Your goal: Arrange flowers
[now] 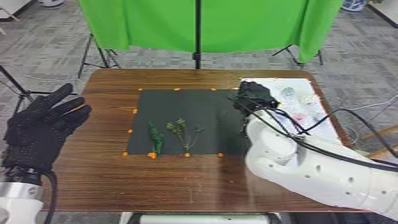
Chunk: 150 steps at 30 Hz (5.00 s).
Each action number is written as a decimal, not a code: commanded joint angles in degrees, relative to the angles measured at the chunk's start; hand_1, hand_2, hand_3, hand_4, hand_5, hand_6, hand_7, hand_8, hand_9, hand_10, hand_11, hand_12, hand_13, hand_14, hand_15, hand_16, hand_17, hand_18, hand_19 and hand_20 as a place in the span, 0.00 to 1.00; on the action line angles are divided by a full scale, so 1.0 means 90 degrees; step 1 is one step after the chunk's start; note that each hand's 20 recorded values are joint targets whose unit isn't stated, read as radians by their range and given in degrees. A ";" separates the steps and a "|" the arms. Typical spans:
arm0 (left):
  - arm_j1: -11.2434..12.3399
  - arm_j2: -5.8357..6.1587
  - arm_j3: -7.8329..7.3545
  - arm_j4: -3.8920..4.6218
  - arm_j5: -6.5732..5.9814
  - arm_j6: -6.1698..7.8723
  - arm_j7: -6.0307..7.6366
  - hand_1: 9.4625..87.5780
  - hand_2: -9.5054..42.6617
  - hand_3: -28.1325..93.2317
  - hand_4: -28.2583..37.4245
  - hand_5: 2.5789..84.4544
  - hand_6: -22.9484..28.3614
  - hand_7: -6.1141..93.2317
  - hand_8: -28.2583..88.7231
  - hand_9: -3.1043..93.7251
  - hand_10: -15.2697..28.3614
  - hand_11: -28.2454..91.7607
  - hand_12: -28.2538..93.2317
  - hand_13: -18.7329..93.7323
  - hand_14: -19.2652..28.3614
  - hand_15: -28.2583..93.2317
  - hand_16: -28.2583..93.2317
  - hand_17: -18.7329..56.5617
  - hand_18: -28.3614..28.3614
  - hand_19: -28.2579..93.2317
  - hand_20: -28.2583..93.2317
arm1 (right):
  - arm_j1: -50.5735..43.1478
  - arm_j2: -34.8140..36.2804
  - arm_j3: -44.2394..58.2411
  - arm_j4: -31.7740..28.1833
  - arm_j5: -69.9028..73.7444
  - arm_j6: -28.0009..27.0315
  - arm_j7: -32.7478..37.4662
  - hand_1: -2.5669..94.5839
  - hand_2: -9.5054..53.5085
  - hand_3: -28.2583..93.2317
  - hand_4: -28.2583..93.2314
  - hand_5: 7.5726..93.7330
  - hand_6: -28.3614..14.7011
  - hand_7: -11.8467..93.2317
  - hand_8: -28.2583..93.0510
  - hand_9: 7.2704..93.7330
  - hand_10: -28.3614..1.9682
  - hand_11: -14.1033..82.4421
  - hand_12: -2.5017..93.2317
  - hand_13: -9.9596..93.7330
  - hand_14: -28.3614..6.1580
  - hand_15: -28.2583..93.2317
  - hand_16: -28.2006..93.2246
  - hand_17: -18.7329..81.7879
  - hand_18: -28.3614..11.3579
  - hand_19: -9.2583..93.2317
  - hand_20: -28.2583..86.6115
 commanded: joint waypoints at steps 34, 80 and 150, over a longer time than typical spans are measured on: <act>-0.0197 -0.0024 0.0064 0.0049 0.0087 0.0000 -0.0417 0.16 0.33 0.87 0.03 0.42 0.65 0.21 0.16 0.38 0.84 0.47 0.33 0.38 0.99 0.65 0.16 0.16 0.96 0.75 0.34 | -0.0253 -0.0941 -0.0955 0.0108 -0.0101 -0.0402 0.0308 0.58 0.00 0.84 0.02 0.93 0.57 0.33 0.36 1.00 0.63 0.52 0.23 0.96 0.68 0.75 0.38 0.69 0.16 1.00 0.55; -0.0163 -0.0110 0.0037 -0.0011 0.0124 0.0038 -0.0492 0.16 0.34 0.87 0.03 0.42 0.65 0.21 0.16 0.38 0.84 0.48 0.33 0.38 0.99 0.65 0.16 0.15 0.96 0.75 0.34 | -0.0853 -0.0086 0.0247 -0.0418 -0.0269 0.0001 0.0591 0.46 0.00 0.81 0.03 0.90 0.62 0.31 0.28 1.00 0.62 0.54 0.20 0.97 0.67 0.75 0.38 0.69 0.14 1.00 0.55; -0.0357 0.0001 0.0163 0.0062 0.0100 0.0004 -0.0533 0.16 0.34 0.87 0.03 0.42 0.65 0.21 0.16 0.38 0.84 0.48 0.33 0.38 0.99 0.65 0.16 0.15 0.96 0.75 0.33 | -0.1660 0.1038 0.1435 0.0304 0.0468 -0.0600 0.0507 0.37 0.06 0.84 0.05 0.48 0.59 0.22 0.14 0.87 0.40 0.38 0.18 0.91 0.56 0.66 0.36 0.64 0.10 1.00 0.34</act>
